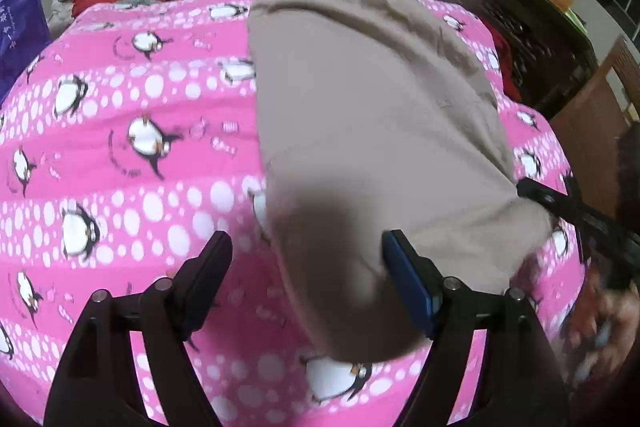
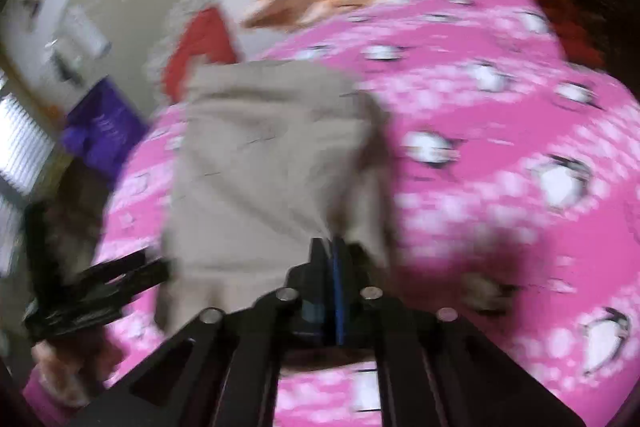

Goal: Fold large clothes

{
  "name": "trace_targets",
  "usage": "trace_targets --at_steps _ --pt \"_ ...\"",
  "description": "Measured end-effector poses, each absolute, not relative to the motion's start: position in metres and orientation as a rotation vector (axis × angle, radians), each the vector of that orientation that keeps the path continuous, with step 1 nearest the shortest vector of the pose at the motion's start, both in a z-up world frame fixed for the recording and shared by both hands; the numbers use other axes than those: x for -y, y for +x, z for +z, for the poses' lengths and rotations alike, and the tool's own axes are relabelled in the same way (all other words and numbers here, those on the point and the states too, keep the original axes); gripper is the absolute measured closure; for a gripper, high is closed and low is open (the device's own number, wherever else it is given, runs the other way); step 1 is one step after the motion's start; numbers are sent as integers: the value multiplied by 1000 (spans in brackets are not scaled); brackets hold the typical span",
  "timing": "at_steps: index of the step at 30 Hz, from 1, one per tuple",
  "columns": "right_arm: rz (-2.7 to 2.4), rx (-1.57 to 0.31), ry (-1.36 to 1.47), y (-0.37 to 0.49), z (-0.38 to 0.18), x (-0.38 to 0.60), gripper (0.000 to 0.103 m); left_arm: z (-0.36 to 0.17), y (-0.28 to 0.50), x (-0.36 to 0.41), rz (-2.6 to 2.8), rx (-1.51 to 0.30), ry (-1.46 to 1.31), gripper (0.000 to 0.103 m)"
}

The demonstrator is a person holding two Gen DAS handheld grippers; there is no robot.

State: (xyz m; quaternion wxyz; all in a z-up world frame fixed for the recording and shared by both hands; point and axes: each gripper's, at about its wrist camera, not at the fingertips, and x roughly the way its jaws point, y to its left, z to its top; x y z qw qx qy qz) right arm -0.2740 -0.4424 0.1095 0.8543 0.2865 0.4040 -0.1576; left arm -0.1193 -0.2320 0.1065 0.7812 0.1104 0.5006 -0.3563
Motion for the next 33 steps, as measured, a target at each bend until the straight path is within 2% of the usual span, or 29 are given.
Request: trace_targets --at_steps 2,4,7,8,9,10,11,17,18,19,20,25,29,31,32,33 --pt "-408 -932 605 -275 84 455 103 101 -121 230 -767 -1094 239 25" --pt "-373 -921 688 -284 77 463 103 101 -122 230 -766 -1088 236 25" --pt "-370 -802 696 -290 105 467 90 100 -122 236 -774 -1095 235 25" --pt "-376 -777 664 -285 117 468 66 99 -122 239 -777 -1100 233 25" --pt "-363 -761 645 -278 125 468 36 99 -123 240 -779 -1103 230 25" --pt "-343 -744 630 -267 132 471 28 98 -123 241 -783 -1107 226 25" --pt "-328 -723 610 -252 136 474 26 98 -123 241 -784 -1110 224 25" --pt "-277 -812 606 -165 119 491 27 100 -124 233 -787 -1123 233 25" --pt "-271 -819 605 -157 118 491 34 102 -123 230 -784 -1119 237 25" --pt "-255 -818 595 -149 117 489 51 104 -121 227 -778 -1113 241 25" --pt "-250 -813 588 -143 119 489 100 107 -118 222 -768 -1107 244 25" --pt "-389 -786 478 -160 128 492 102 113 -113 195 -762 -1087 247 25" --pt "-454 -812 613 -186 100 520 102 96 -129 178 -822 -1119 297 25" --pt "-415 -824 641 -193 96 520 98 82 -142 175 -838 -1142 361 25" --pt "-399 -819 644 -199 101 517 88 78 -149 176 -842 -1144 387 25" --pt "-399 -810 641 -208 108 513 69 74 -154 176 -848 -1144 403 25"
